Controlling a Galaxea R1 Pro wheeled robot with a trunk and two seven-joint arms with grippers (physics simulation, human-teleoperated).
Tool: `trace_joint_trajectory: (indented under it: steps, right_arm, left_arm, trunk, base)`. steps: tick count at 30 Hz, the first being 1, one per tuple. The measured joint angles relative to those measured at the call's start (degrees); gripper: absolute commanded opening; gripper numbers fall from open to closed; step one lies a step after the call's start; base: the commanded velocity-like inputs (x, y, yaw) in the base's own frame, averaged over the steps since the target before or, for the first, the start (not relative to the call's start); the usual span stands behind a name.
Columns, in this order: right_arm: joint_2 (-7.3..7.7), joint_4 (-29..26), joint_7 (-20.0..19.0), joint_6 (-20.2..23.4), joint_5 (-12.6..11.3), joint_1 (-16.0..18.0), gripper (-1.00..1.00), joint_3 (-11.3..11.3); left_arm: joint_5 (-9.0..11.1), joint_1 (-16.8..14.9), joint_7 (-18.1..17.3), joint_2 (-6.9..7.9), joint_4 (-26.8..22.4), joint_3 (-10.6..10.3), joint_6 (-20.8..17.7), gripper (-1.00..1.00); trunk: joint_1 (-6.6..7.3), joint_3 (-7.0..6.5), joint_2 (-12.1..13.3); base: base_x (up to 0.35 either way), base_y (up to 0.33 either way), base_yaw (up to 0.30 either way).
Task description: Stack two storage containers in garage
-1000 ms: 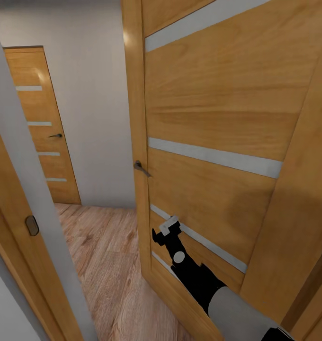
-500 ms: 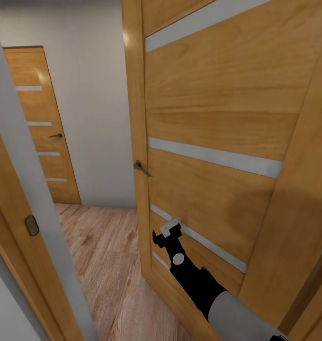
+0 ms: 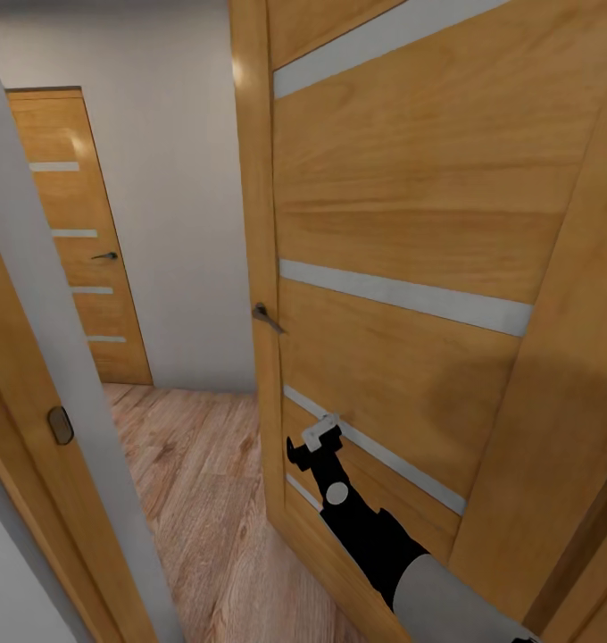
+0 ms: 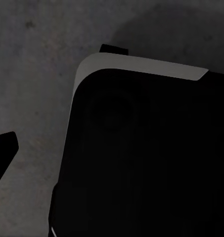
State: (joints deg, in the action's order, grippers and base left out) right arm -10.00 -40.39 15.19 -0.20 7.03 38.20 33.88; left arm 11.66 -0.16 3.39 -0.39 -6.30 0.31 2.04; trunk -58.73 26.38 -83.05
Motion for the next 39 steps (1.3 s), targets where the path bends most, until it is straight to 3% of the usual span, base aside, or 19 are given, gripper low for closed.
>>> trace_joint_trajectory:
  steps: [13,17,19,22,25,26,27,29,33,39]
  right_arm:
    - [0.00,0.6,2.0,0.2,-0.7,0.0,1.00,-0.7]
    - [0.00,0.6,3.4,-0.1,-4.3,0.0,1.00,-0.8]
    - [0.00,0.2,4.0,0.0,-8.0,0.1,1.00,-0.7]
    - [0.00,0.1,4.0,0.3,-9.0,0.3,1.00,-0.4]
    - [0.00,0.5,3.4,1.6,-8.6,3.0,1.00,0.9]
    - [0.00,0.8,3.1,4.3,-8.4,6.3,1.00,3.1]
    - [0.00,0.8,3.1,5.7,-8.3,7.2,1.00,3.6]
    - [0.00,0.9,3.1,8.4,-7.8,8.0,1.00,4.5]
    - [0.00,1.9,3.2,9.1,-5.3,8.2,1.00,6.9]
    - [0.00,3.0,3.4,9.1,-3.0,8.3,1.00,8.3]
  left_arm:
    - [0.0,0.0,0.0,-0.03,0.0,0.0,0.0,1.00]
    - [0.0,0.0,0.0,-0.03,0.0,0.0,0.0,1.00]
    - [0.0,0.0,0.0,-0.03,0.0,0.0,0.0,1.00]
    - [0.0,0.0,0.0,-0.03,0.0,0.0,0.0,1.00]
    - [0.0,0.0,0.0,-0.02,0.0,0.0,0.0,1.00]
    - [-0.1,0.0,0.0,-0.03,0.0,0.0,0.0,1.00]
    - [-0.1,0.0,0.0,-0.03,0.0,0.0,0.0,1.00]
    - [-0.1,0.0,0.0,0.00,0.0,-0.1,0.0,1.00]
    - [0.0,0.0,0.0,0.04,0.1,0.0,0.0,1.00]
    - [0.0,0.0,0.0,0.06,0.1,0.0,0.0,1.00]
  trunk:
    - [0.00,0.00,0.0]
    - [0.00,0.00,0.0]
    - [0.00,0.00,0.0]
    - [0.00,0.00,0.0]
    - [0.00,-0.01,0.0]
    - [0.00,-0.01,0.0]
    - [0.01,-0.01,0.0]
    - [0.02,-0.01,0.0]
    - [0.03,0.00,0.0]
    - [0.04,0.00,0.0]
  base:
    - [0.000,0.000,0.000]
    - [0.000,0.000,0.000]
    - [0.000,0.000,0.000]
    - [0.000,0.000,0.000]
    - [0.002,0.000,0.000]
    - [0.029,0.000,0.000]
    - [0.046,0.000,0.000]
    - [0.190,0.000,0.000]
    - [0.270,0.000,0.000]
    - [0.309,0.000,0.000]
